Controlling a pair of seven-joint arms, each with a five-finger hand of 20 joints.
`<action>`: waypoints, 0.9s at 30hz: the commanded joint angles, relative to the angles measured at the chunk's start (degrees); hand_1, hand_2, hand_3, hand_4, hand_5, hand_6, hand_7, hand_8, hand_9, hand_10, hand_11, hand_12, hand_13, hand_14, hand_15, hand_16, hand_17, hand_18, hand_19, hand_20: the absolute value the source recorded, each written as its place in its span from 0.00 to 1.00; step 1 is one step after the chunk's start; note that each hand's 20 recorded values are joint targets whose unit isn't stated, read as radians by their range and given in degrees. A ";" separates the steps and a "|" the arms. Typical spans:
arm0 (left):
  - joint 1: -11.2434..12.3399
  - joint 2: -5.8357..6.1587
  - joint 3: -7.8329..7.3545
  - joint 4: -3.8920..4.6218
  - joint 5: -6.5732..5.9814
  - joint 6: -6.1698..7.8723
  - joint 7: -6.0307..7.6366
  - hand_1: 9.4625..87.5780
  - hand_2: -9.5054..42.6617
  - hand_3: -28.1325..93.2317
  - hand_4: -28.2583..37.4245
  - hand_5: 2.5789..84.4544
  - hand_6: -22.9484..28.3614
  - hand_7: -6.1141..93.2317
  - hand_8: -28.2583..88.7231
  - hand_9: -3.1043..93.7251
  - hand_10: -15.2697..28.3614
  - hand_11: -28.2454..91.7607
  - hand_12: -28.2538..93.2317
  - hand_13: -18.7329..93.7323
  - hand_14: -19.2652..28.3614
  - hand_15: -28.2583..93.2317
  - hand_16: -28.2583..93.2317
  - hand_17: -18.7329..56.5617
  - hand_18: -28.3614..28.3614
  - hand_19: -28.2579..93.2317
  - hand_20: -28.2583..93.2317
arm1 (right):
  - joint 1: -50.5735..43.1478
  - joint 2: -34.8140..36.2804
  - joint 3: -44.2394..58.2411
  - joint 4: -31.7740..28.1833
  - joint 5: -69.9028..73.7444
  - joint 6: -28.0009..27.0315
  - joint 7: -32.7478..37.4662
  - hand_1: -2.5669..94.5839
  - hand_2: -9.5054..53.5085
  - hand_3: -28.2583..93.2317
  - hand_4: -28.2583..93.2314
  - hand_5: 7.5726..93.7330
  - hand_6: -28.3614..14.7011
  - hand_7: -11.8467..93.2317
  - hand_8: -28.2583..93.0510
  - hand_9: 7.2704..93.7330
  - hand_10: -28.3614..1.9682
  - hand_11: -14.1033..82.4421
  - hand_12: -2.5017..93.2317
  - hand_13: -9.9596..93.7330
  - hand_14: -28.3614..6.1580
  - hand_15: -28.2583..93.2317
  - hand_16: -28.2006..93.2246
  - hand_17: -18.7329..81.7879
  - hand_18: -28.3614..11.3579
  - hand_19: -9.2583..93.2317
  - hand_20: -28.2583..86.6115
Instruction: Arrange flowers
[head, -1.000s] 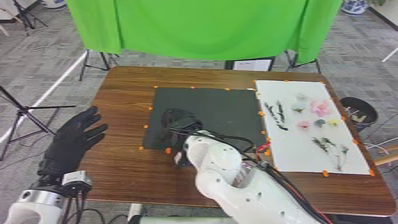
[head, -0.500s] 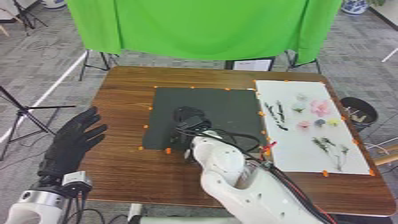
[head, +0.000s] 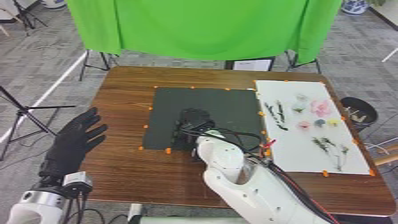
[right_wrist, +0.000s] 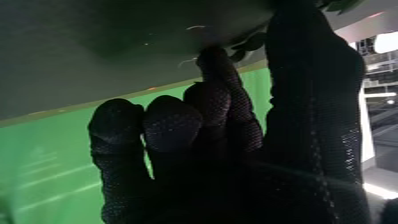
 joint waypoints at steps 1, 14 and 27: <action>-0.22 -0.42 0.44 0.35 0.17 -0.62 -0.67 0.22 0.06 0.83 0.06 0.32 0.50 0.27 0.15 0.25 0.58 0.39 0.39 0.33 0.70 0.47 0.24 0.13 0.90 0.56 0.31 | -1.17 -0.09 -0.22 -1.78 -0.23 -1.18 -2.33 0.77 0.07 0.00 0.88 0.55 0.51 0.38 0.14 0.59 0.49 0.79 0.76 0.68 0.45 0.96 0.56 0.50 0.14 1.00 0.76; 0.14 -0.72 0.44 0.32 0.20 -0.22 -0.51 0.22 0.06 0.83 0.07 0.32 0.50 0.27 0.15 0.24 0.57 0.39 0.38 0.33 0.69 0.46 0.24 0.14 0.89 0.55 0.32 | -0.56 0.39 0.20 -1.06 -1.86 -0.24 -2.81 0.77 0.06 0.00 0.88 0.55 0.51 0.38 0.14 0.59 0.49 0.79 0.77 0.68 0.44 0.96 0.56 0.50 0.14 1.00 0.76; 1.30 -1.51 -0.54 -0.18 0.27 -0.48 -0.51 0.23 0.08 0.81 0.08 0.30 0.50 0.27 0.15 0.24 0.57 0.39 0.38 0.32 0.69 0.47 0.25 0.13 0.89 0.55 0.32 | -0.75 5.89 4.48 -11.23 2.33 0.39 -3.94 0.74 0.06 0.00 0.91 0.53 0.50 0.37 0.14 0.58 0.48 0.79 0.75 0.67 0.44 0.96 0.56 0.50 0.15 1.00 0.75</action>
